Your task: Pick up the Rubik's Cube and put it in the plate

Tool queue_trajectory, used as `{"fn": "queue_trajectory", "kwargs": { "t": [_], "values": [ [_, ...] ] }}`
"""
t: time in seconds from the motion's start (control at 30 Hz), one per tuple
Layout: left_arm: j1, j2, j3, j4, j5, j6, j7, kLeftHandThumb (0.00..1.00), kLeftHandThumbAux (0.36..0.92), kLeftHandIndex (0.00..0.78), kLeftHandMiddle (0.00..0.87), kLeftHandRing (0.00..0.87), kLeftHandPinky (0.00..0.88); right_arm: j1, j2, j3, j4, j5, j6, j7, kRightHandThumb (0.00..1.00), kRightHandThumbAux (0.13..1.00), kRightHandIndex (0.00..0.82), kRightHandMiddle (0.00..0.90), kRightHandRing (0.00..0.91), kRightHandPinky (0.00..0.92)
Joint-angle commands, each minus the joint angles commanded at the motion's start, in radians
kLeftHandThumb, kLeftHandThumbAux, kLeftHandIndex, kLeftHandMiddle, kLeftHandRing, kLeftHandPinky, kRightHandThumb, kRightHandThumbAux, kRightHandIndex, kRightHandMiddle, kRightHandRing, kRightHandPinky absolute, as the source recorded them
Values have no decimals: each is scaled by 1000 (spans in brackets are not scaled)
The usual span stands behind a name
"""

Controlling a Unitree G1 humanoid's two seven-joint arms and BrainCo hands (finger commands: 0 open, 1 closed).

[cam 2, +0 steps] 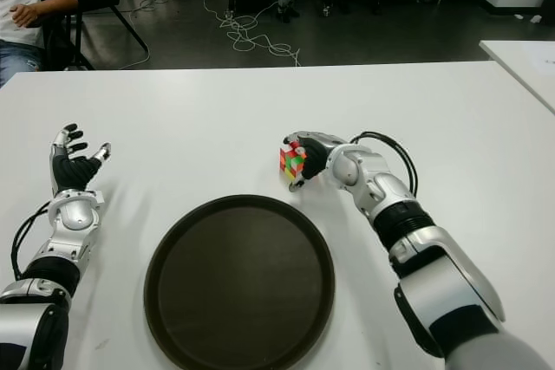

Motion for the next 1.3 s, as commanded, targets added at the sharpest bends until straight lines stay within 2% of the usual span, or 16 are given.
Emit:
{"fn": "queue_trajectory", "kwargs": {
  "t": [0.33,0.63,0.83,0.9,1.1,1.3],
  "values": [
    [0,1,2,3,-3,-3,-8,95,755,155,211,242,304,-13,9,5,32,-5,10,-10,0,773,16,64,28,0],
    [0,0,3,2,-3,7,-2,95,761,138,191,206,237,-9,5,10,18,-6,16,-4,0,745,9,53,17,0],
    [-2,-2,7,1,-7,19,-3,91,761,137,205,225,270,-8,2,7,20,0,1,-8,0,752,15,65,25,0],
    [-2,-3,9,0,-9,22,-4,83,766,133,216,255,321,-9,3,7,26,1,-2,-7,0,747,19,69,35,0],
    [-3,-2,6,-1,-4,29,0,77,772,125,212,245,282,-10,7,4,42,5,-9,-16,0,761,26,72,40,0],
    [0,0,3,-6,-2,24,-6,94,759,123,210,248,308,-16,11,0,49,18,-8,17,0,770,35,69,37,0]
  ]
}}
